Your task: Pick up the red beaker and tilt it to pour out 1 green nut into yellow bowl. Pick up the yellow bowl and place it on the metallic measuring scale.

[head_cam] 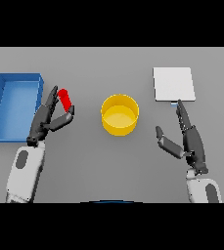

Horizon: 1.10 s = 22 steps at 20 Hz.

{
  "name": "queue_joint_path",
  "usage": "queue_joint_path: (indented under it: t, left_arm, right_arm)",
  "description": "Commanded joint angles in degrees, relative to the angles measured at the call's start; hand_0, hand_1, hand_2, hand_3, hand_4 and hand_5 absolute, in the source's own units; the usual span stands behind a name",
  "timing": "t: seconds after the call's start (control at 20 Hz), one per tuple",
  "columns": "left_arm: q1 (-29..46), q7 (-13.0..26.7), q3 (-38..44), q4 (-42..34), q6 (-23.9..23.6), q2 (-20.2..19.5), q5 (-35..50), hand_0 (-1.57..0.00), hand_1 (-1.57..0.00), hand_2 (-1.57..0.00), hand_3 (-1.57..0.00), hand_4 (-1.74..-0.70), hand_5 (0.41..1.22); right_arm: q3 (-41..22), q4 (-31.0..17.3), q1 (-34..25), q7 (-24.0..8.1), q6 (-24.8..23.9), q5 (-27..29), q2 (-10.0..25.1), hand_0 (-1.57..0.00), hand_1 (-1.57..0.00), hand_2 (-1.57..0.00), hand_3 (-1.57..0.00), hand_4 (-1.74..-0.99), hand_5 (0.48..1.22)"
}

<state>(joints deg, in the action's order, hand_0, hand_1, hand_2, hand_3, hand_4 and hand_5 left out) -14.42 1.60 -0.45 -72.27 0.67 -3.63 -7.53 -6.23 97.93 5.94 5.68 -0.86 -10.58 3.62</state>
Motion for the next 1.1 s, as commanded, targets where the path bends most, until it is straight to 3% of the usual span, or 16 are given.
queue_joint_path:
  t: [0.0, 0.25, 0.3, 0.5, 0.8, 0.85, 0.9, 0.95, 1.05]
  left_arm:
    - [-0.8, -1.1, 0.3, 1.7, 0.0, 0.3, 0.1, 0.00, 0.00, 0.00, 0.00, -1.35, 0.718]
    - [-6.3, -3.3, 1.8, 8.2, -0.2, 0.2, 0.1, 0.00, 0.00, 0.00, 0.00, -1.32, 0.713]
    - [-7.2, -4.0, 2.1, 9.6, 0.1, -0.1, 0.0, 0.00, 0.00, 0.00, 0.00, -1.32, 0.711]
    - [-10.2, -4.2, 2.4, 12.9, 0.1, 0.2, -0.3, 0.00, 0.00, 0.00, 0.00, -1.31, 0.706]
    - [-14.3, -7.9, 4.2, 19.1, -0.3, 0.7, 0.3, 0.00, 0.00, -0.03, 0.00, -1.39, 0.752]
    - [-14.8, -8.7, 4.6, 20.0, -0.6, 1.3, 0.6, -0.08, -0.08, -0.12, -0.08, -1.42, 0.770]
    - [-15.4, -8.3, 5.1, 20.9, -1.3, 1.8, 0.9, -0.25, -0.28, -0.31, -0.22, -1.44, 0.795]
    - [-15.5, -8.1, 5.5, 20.6, -1.9, 2.0, 1.2, -0.46, -0.48, -0.50, -0.49, -1.44, 0.881]
    - [-16.4, -8.0, 4.9, 21.6, -5.1, 2.6, -1.2, -0.86, -0.87, -0.89, -0.88, -1.44, 1.003]
  right_arm:
    - [0.3, -0.6, -0.3, -0.7, -0.1, 0.1, 0.0, 0.00, 0.00, 0.00, 0.00, -1.339, 0.688]
    - [0.6, -1.0, -0.8, -0.8, 0.1, 0.8, 0.0, 0.00, 0.00, 0.00, 0.00, -1.336, 0.688]
    - [0.6, -0.7, -0.1, 0.4, -0.1, 0.5, 0.0, 0.00, 0.00, 0.00, 0.00, -1.333, 0.687]
    - [0.7, -0.8, -1.4, -1.2, -0.3, 0.4, 0.1, 0.00, 0.00, 0.00, 0.00, -1.324, 0.683]
    - [0.6, -0.2, -1.0, -1.2, -0.1, 0.1, 0.4, 0.00, 0.00, 0.00, 0.00, -1.295, 0.683]
    - [0.9, -0.4, -1.4, -1.2, -0.6, -0.1, 0.5, 0.00, 0.00, 0.00, 0.00, -1.291, 0.684]
    - [1.0, -0.1, -1.6, -1.4, -0.2, 0.4, 0.6, 0.00, 0.00, 0.00, 0.00, -1.289, 0.684]
    - [1.2, -1.0, -1.5, -1.1, -0.4, 0.5, 0.4, 0.00, 0.00, 0.00, 0.00, -1.286, 0.685]
    - [1.5, -1.1, -1.1, -1.0, -0.1, 0.7, 0.9, 0.00, 0.00, 0.00, 0.00, -1.283, 0.683]
